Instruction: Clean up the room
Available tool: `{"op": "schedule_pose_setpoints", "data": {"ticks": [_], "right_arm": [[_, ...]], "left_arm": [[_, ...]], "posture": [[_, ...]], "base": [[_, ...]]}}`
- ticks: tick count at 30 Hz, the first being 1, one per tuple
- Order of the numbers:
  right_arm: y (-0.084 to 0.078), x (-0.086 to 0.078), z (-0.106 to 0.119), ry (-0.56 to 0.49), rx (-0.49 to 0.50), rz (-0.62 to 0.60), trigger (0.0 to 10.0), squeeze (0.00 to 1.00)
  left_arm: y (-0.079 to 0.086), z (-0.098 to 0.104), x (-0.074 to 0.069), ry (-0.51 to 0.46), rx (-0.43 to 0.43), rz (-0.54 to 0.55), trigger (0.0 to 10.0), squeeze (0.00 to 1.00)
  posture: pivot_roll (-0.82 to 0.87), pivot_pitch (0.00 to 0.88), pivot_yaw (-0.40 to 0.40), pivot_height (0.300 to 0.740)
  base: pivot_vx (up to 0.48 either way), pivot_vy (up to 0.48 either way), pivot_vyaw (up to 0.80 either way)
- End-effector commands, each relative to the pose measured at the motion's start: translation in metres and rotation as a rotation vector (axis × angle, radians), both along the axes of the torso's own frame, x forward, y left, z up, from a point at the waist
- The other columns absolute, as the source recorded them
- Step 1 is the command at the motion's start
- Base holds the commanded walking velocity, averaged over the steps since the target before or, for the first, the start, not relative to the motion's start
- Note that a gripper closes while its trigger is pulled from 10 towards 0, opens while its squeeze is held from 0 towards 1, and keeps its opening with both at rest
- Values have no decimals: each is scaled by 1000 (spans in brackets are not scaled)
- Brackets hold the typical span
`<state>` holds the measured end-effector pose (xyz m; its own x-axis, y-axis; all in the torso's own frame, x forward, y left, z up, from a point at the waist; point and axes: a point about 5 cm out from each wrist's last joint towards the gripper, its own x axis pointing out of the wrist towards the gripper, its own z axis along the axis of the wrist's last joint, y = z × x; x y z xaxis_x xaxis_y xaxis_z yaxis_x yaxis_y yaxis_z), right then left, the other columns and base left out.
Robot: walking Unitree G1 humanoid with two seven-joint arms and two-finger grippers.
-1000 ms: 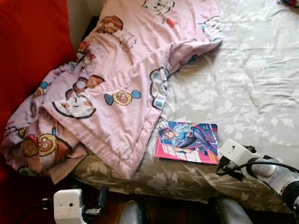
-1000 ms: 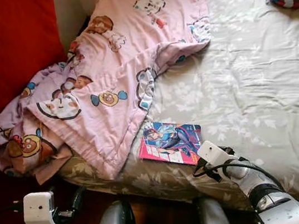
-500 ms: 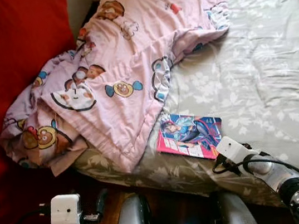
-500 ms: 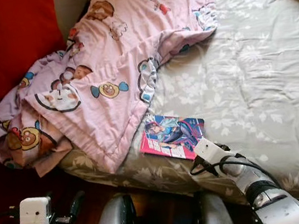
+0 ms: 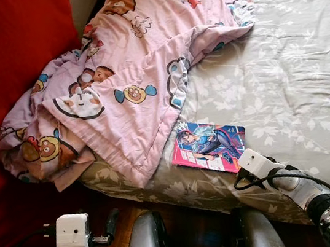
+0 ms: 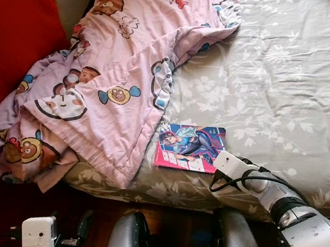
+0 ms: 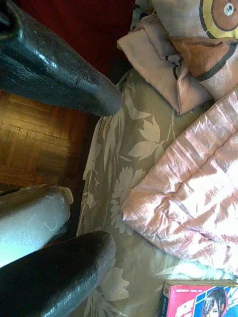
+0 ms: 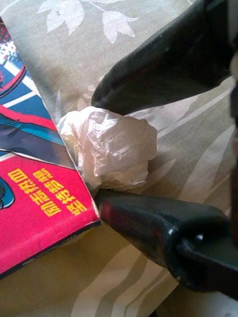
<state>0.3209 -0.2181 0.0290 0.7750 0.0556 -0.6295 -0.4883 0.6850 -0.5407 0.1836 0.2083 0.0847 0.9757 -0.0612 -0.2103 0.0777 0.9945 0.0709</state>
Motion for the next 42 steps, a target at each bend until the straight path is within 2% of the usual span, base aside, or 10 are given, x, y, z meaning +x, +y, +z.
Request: {"op": "schedule_pose_setpoints", "data": {"ticks": [1, 13, 26, 30, 33, 34, 38, 42], "right_arm": [[4, -3, -5, 24, 2, 5, 0, 0], [5, -2, -4, 15, 3, -2, 0, 0], [0, -9, -11, 20, 39, -53, 0, 0], [-1, -11, -12, 6, 109, -101, 0, 0], [-5, -16, -15, -20, 221, -171, 0, 0], [-5, -16, -15, -20, 221, -171, 0, 0], [-20, -34, -24, -87, 435, -326, 0, 0], [-24, -48, -29, -131, 503, -361, 0, 0]], "left_arm": [[4, -2, -4, 22, 6, 11, 10000, 0], [4, -3, 3, 14, 14, 7, 10000, 0], [0, -7, 24, -9, 0, 7, 10000, 0], [-2, -9, 30, -14, -9, 10, 10000, 0], [-4, -11, 37, -24, -21, 17, 10000, 0], [-4, -11, 37, -24, -21, 17, 10000, 0], [-9, -16, 49, -41, -48, 24, 10000, 0], [-11, -19, 55, -46, -69, 36, 10000, 0]], "posture": [[200, 289, 88, 624], [196, 266, 89, 624], [164, 205, 77, 624], [142, 191, 65, 624], [117, 173, 53, 624], [117, 173, 53, 624], [67, 143, 42, 624], [43, 121, 32, 624]], "base": [[0, 0, 0], [0, 0, 0], [0, 0, 0], [0, 0, 0], [0, 0, 0], [0, 0, 0], [0, 0, 0], [0, 0, 0]]}}
